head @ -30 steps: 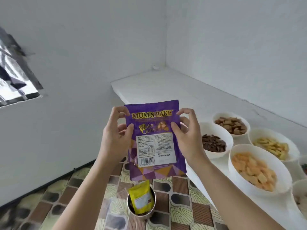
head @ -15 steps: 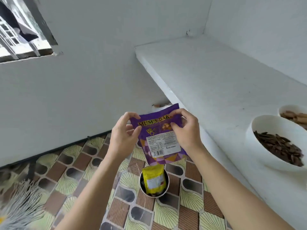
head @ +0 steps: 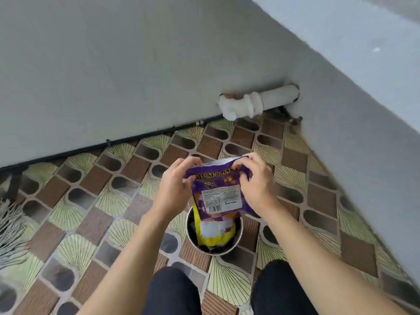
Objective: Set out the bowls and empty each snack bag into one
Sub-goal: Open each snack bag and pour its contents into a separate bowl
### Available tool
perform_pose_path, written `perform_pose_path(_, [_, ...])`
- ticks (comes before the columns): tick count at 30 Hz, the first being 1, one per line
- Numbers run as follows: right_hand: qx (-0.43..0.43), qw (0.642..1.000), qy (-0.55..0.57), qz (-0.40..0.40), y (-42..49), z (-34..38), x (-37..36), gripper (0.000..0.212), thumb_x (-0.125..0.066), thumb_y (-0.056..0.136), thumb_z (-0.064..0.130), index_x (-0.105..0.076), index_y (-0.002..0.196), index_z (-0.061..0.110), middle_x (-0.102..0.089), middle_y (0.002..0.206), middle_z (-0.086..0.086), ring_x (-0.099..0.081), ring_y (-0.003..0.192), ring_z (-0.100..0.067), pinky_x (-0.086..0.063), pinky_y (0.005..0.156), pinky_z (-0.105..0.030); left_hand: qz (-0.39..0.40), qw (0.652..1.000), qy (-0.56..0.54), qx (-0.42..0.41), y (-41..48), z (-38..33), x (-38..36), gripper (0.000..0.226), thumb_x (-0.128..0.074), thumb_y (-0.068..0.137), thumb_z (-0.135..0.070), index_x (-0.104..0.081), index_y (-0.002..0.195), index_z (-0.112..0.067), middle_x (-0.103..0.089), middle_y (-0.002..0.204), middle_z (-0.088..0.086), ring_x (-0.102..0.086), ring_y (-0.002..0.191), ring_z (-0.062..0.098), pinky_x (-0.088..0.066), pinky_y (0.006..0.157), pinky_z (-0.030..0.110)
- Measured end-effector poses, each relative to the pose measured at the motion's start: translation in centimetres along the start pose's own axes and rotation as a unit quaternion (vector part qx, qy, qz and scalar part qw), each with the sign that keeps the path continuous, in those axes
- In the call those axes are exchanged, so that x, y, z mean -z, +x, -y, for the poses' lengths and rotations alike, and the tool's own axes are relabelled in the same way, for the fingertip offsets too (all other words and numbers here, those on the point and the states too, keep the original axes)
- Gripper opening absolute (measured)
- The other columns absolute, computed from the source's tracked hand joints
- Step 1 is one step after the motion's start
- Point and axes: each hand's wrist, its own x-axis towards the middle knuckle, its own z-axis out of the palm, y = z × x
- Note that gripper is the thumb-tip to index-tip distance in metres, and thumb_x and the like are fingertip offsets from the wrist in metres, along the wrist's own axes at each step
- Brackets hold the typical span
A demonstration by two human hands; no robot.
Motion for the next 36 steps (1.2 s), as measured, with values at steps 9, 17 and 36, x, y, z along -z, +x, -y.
perform_pose_path(9, [-0.009,0.998,-0.02,0.054,-5.1,-13.2,-9.5,0.038,-0.049,0.086,-0.019,-0.074,0.094,0.008,-0.06,0.118,-0.001,-0.056,0.108,-0.012,-0.052,0.091,-0.022,0.029,0.996,0.073,-0.047,-2.5,13.0,-11.3,0.036,-0.059,0.093,0.007,-0.063,0.112,-0.024,-0.06,0.134,-0.009,-0.065,0.103,0.017,-0.059,0.076,0.034])
perform_pose_path(17, [-0.023,0.993,-0.038,0.112,-7.1,-17.5,-13.5,0.024,-0.063,0.089,-0.011,-0.073,0.098,0.009,-0.053,0.109,0.004,-0.052,0.093,-0.003,-0.04,0.069,0.002,0.097,0.987,0.13,0.002,-2.9,17.5,-16.0,0.035,-0.054,0.093,0.007,-0.063,0.114,-0.019,-0.071,0.111,0.005,-0.051,0.108,0.03,-0.046,0.085,0.045])
perform_pose_path(36, [0.025,0.974,-0.107,0.199,-7.9,-18.2,-14.3,0.026,-0.066,0.089,0.006,-0.062,0.104,0.027,-0.036,0.156,0.008,-0.042,0.136,-0.02,-0.038,0.107,-0.042,0.068,0.974,0.217,-0.017,-3.7,17.5,-15.8,0.025,-0.065,0.093,-0.012,-0.068,0.107,-0.033,-0.062,0.137,-0.015,-0.042,0.138,0.023,-0.03,0.097,0.048])
